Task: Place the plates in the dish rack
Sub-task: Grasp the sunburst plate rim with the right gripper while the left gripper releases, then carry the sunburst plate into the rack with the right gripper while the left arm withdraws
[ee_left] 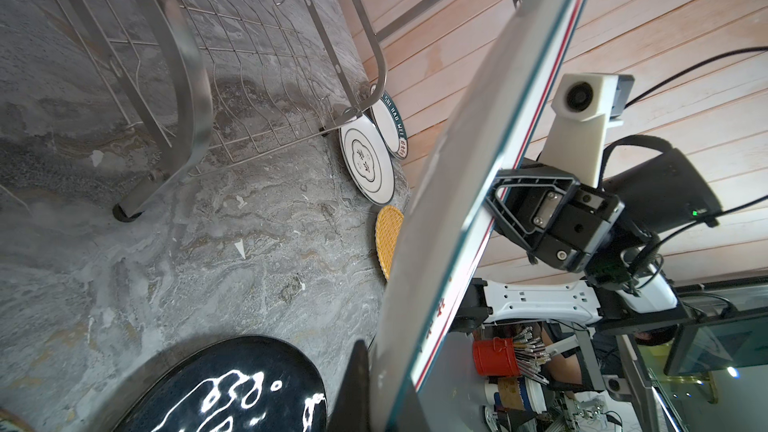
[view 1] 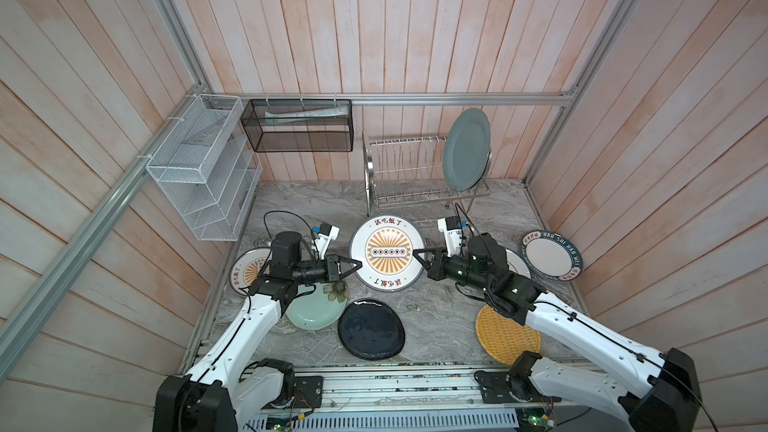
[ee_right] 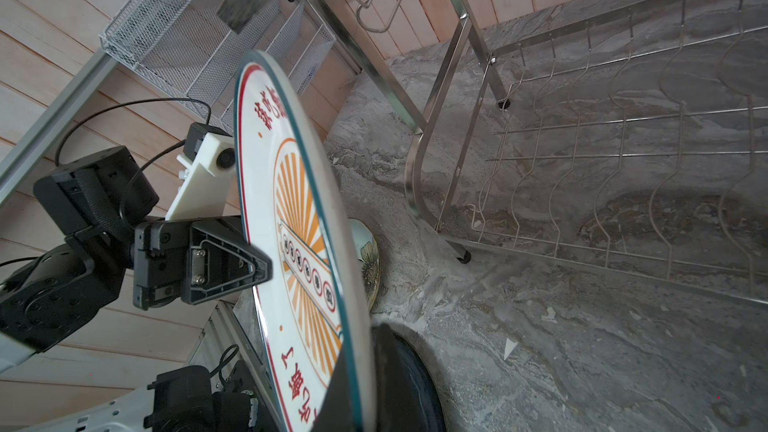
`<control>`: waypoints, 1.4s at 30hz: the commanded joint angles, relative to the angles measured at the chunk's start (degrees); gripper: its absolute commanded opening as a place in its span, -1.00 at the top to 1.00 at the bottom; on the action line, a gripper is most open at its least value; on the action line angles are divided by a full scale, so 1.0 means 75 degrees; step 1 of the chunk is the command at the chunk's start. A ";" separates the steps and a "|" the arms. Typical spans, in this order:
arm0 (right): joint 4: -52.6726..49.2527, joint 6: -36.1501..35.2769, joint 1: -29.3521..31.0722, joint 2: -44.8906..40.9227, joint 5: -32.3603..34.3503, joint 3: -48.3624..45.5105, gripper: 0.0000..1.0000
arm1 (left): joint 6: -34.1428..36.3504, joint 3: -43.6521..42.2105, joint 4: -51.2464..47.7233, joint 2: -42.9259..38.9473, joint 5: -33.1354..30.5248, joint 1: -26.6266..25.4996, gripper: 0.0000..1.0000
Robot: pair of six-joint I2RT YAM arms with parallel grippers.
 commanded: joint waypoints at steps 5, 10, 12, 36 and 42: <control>0.0016 0.0119 0.0018 -0.0536 0.0167 0.0116 1.00 | -0.0283 -0.0339 0.0899 -0.0564 0.0548 0.0366 -0.34; -0.0364 0.0037 0.0017 -0.0881 0.0509 0.0235 1.00 | -0.0797 -0.0639 0.1866 -0.1001 0.0959 0.0556 -1.00; -0.0511 -0.0014 0.0017 -0.0991 0.0517 0.0367 1.00 | -0.0921 -0.0681 0.2137 -0.1106 0.1090 0.0553 -1.00; -0.2640 -0.2274 -0.0039 0.1140 0.2957 0.6467 1.00 | -0.1273 -0.0920 0.3090 -0.2336 0.1216 0.0783 -1.00; -0.3585 -0.2846 -0.0483 0.2452 0.4148 0.8357 1.00 | -0.0755 -0.0758 0.2484 -0.2958 0.0651 0.0808 -1.00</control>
